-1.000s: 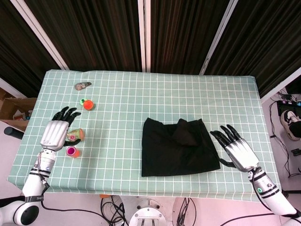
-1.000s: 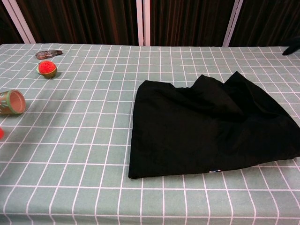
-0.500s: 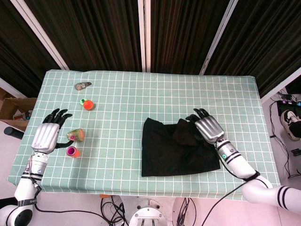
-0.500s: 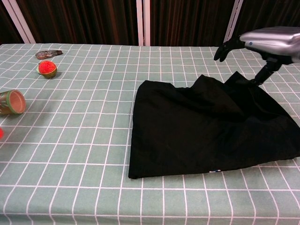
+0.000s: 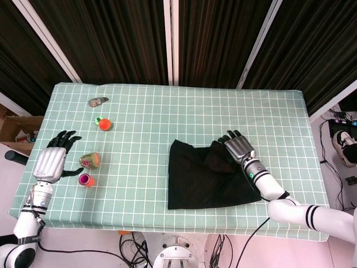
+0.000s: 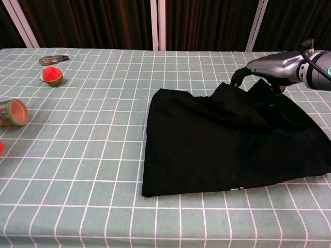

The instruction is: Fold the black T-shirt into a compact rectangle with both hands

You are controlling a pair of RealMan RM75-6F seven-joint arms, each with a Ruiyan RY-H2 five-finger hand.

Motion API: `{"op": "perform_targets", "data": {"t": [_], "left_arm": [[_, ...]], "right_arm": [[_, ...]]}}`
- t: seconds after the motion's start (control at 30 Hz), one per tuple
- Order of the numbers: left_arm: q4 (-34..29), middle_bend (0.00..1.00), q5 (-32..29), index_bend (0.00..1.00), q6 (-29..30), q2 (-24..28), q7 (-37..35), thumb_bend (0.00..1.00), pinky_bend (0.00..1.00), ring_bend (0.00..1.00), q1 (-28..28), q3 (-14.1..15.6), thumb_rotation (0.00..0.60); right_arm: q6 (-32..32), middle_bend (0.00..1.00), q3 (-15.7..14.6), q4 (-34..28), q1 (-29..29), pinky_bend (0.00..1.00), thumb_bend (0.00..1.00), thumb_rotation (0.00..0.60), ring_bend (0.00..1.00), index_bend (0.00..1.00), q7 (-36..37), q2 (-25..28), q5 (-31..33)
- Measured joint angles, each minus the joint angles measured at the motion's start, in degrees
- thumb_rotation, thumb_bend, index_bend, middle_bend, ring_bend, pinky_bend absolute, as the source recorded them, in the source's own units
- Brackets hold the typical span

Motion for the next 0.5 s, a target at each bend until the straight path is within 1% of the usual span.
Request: {"op": "perform_targets", "data": {"t": [0.07,0.17,0.27,0.43,0.5], "left_arm": [[0.1,0.09,0.0,0.19,-0.1,0.0,-0.2,0.1,0.17,0.04,0.1,-0.2,0.6],[0.3,0.09,0.1,0.19,-0.3,0.0,-0.4,0.1,0.17,0.04,0.2,-0.4,0.6],[0.5,0.09,0.1,0.19,-0.6,-0.1,-0.5,0.1,0.17,0.04,0.3,-0.5,0.6],[0.8,0.09,0.1,0.19,-1.3,-0.4,-0.6,0.1,0.17,0.04,0.1,-0.8,0.6],[0.9,0.09,0.1,0.19,-1.6,-0.7,-0.6,0.1,0.17,0.04,0.1,-0.9,0.6]], "right_arm": [[0.5,0.25,-0.7,0.3,0.3,0.14,0.4,0.6,0.05,0.4,-0.3,-0.3,1.4],[2.0,0.27,-0.7,0.7,-0.3,0.15,0.46,0.6,0.07,0.54,1.4,-0.7,0.2],[3.7,0.28,-0.9,1.2,-1.5,0.15,0.48,0.6,0.07,0.58,4.3,-0.7,-2.7],[6.2,0.28,-1.1,2.0,-4.1,0.16,0.48,0.6,0.07,0.59,9.2,0.1,-7.1],[6.5,0.27,-1.3,2.6,-4.6,0.16,0.48,0.6,0.07,0.59,9.8,0.4,-7.6]]}}
